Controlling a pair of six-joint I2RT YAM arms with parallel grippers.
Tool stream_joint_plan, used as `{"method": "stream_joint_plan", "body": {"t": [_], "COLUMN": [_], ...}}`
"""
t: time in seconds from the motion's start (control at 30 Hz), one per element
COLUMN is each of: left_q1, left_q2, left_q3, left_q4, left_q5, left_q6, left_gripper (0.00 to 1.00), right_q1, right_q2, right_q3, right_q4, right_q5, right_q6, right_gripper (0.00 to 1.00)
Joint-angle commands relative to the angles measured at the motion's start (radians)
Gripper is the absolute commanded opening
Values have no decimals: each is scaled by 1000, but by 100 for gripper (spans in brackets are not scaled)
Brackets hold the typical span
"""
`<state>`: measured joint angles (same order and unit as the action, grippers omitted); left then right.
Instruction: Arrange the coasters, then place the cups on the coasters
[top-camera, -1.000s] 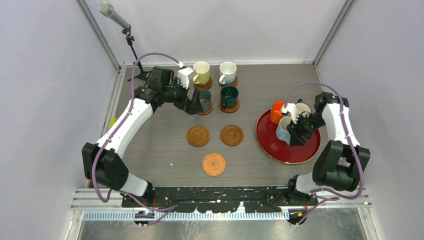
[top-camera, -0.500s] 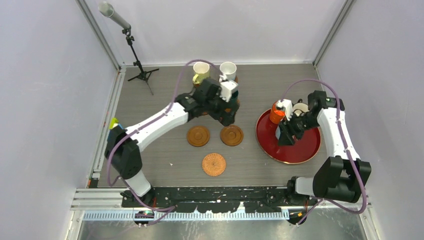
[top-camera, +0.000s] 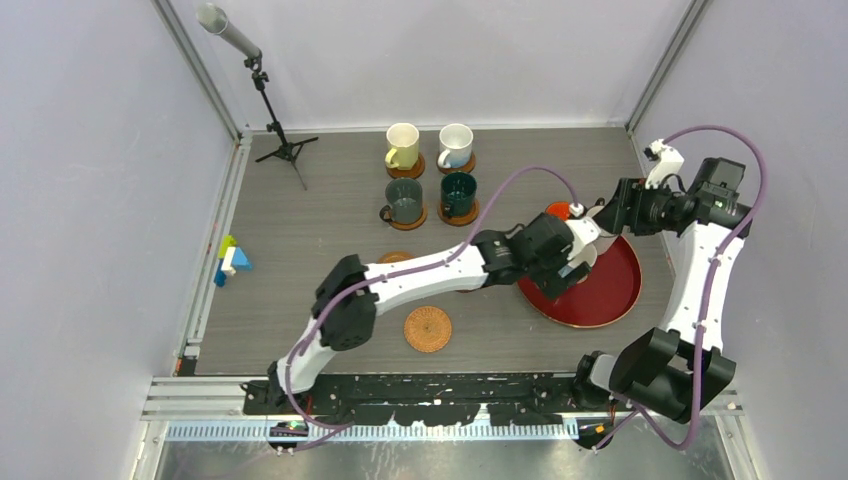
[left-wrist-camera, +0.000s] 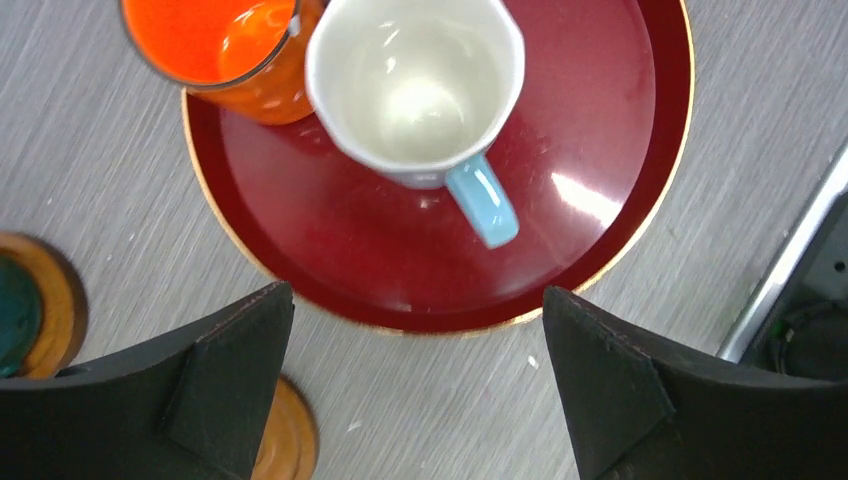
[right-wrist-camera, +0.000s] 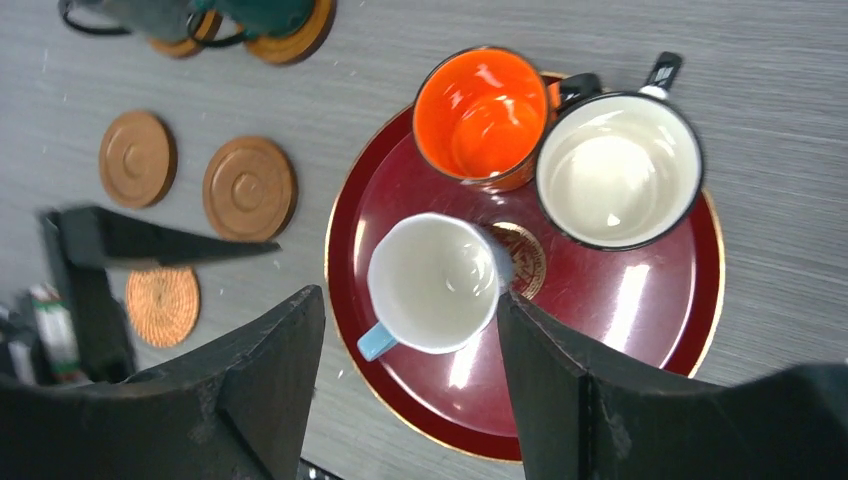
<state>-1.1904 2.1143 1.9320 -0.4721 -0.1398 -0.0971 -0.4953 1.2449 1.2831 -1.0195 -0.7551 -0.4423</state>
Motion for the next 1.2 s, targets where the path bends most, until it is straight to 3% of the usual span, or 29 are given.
{"method": "stream_joint_plan", "body": {"t": [0.0,0.2,0.37,0.5,0.67,0.8,0.97,1.17], "left_q1": [-19,-34,-31,-21,-4,6,12,35], "left_q2": [120,253,336,362,372,341,257,98], "left_q3": [165,309,404,416,428,402,305,158], "left_q4": [-45,-83,-118,-114,-139,-126,-78,34], "left_q5": [-52,-41,-71,-65,-47,-40,-32,-13], "left_q6": [-34,-98,-93,-95,-104,-102,-75,-9], "left_gripper": [96,93,83,70,43,28,1,0], "right_q1": [-41,-107,-131,-137,-144,-145,-146,-145], "right_q2": [-11,26,32,33,37,40,41,33], "right_q3": [31,39,27,20,23,23,25,-10], "right_q4": [134,134,128,123,120,112,103,123], "right_q5": [49,15,2,-1,-8,-15,-22,-47], "right_q6": [164,156,132,118,116,112,111,132], "right_gripper": [69,69,69,69,69,69,69,69]}}
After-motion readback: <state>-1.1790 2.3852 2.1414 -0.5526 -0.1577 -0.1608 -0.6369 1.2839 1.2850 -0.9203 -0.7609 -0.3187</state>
